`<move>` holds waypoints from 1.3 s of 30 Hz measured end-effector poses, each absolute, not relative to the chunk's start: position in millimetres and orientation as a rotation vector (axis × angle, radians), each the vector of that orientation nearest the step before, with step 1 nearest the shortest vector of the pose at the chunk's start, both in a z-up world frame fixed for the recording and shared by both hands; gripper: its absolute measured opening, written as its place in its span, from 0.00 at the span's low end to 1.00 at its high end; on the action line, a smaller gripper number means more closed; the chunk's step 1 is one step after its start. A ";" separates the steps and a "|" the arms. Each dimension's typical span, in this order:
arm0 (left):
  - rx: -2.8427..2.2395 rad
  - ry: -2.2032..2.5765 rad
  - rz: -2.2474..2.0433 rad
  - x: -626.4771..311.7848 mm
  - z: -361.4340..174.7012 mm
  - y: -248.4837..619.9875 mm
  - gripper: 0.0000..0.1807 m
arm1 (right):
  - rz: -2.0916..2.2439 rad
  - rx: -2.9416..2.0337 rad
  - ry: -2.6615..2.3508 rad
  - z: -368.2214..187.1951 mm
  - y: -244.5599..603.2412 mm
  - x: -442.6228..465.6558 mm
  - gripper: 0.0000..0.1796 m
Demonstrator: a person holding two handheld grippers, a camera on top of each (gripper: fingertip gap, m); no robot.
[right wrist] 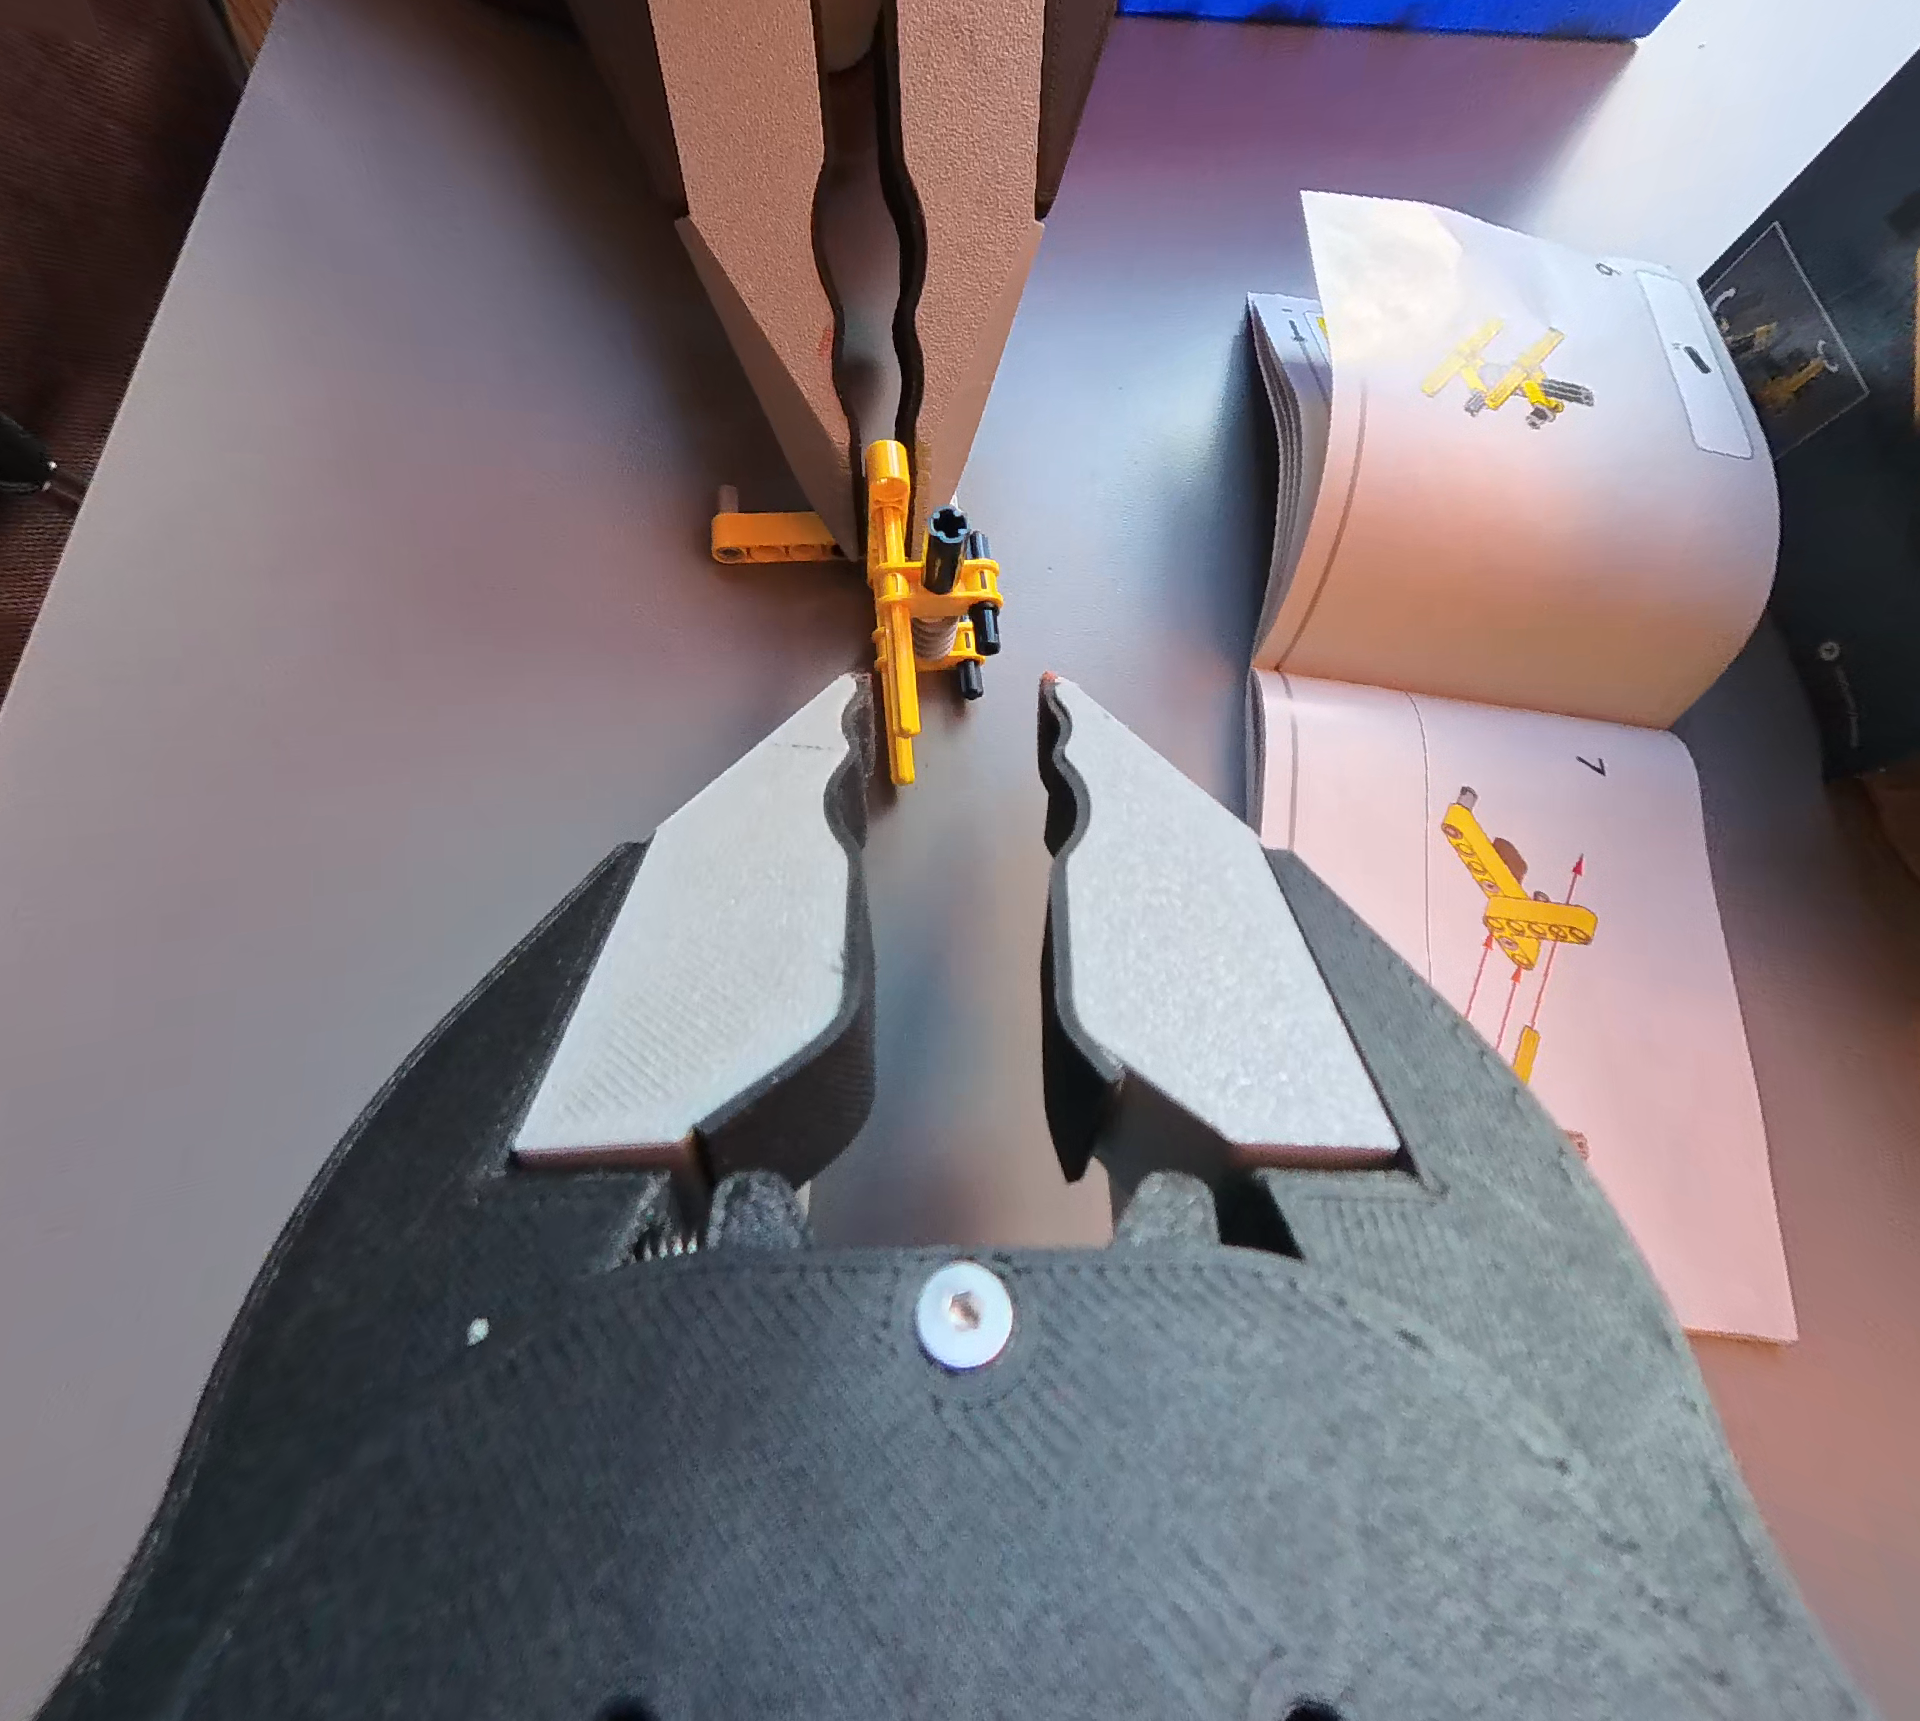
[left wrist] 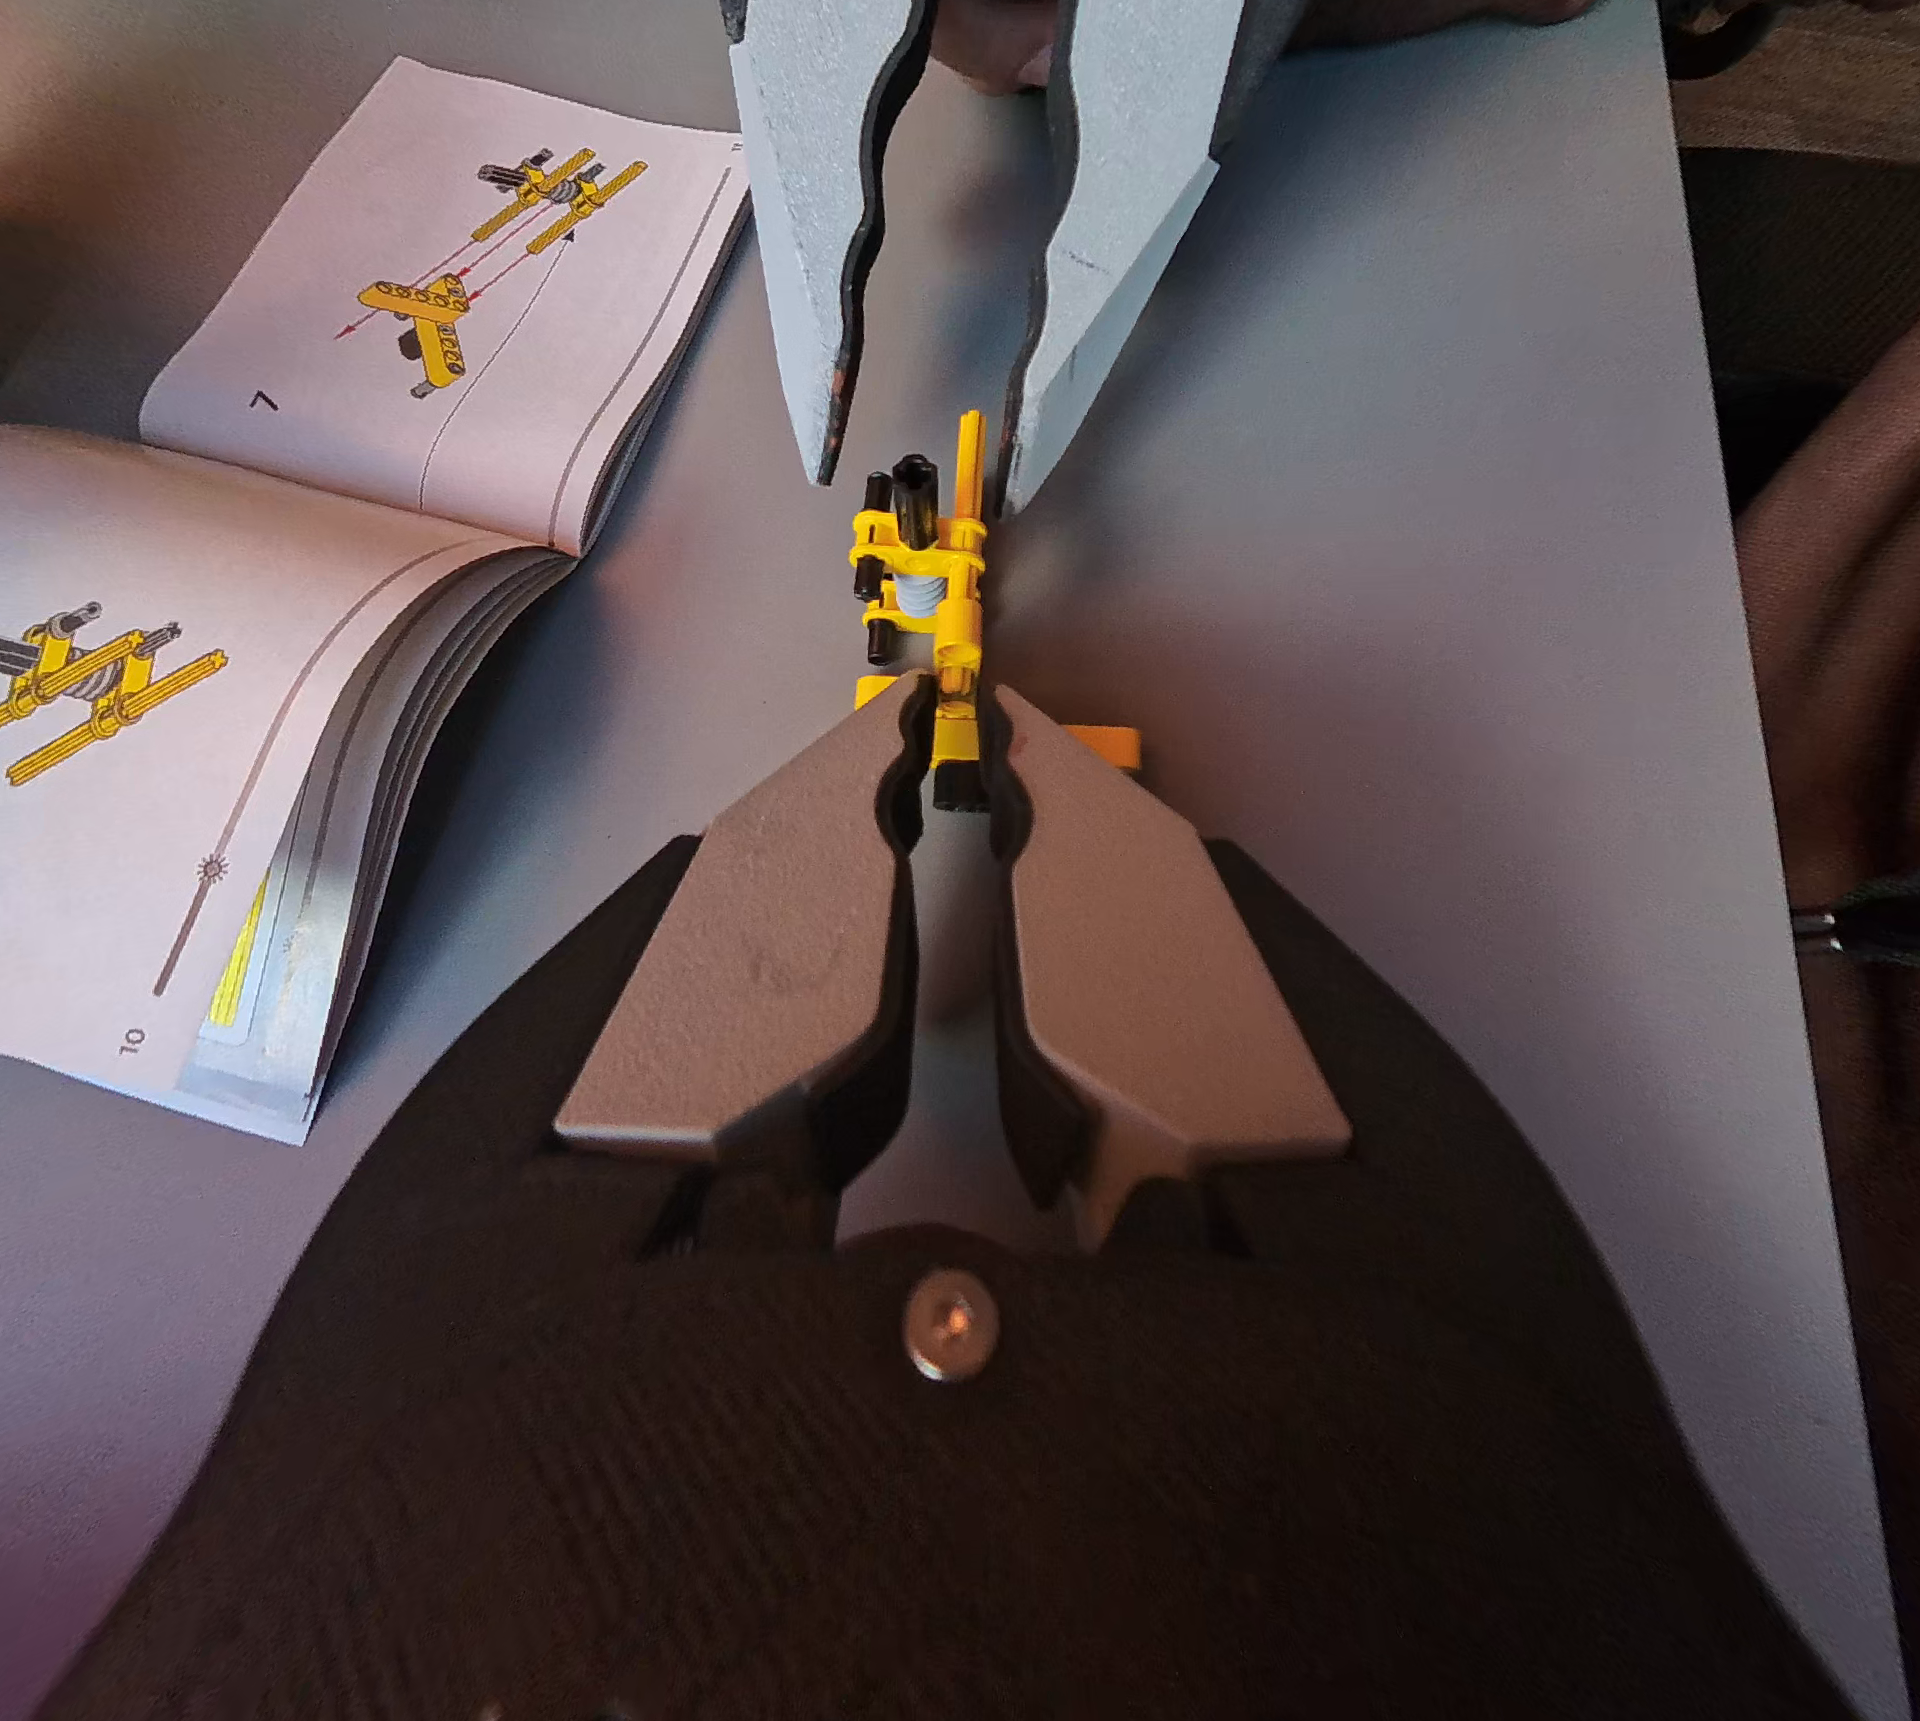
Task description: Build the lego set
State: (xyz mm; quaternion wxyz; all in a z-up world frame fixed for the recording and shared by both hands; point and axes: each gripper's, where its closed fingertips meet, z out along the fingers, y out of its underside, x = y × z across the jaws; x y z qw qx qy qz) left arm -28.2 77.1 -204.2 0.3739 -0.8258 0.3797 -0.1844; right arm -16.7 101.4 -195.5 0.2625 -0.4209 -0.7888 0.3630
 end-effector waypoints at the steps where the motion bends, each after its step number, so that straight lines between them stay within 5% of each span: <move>1: -2.115 0.972 -0.472 -28.2 -204.1 77.2 0.03 | 0.981 -1.139 -2.135 -195.7 101.4 -16.6 0.16; 27: -2.117 0.967 -0.475 -28.6 -203.9 76.8 0.03 | 0.936 -1.144 -2.168 -202.7 100.5 -17.1 0.16; 39: -2.163 0.879 -0.567 -29.1 -200.8 72.2 0.24 | 0.895 -1.170 -2.203 -210.2 96.7 -20.6 0.15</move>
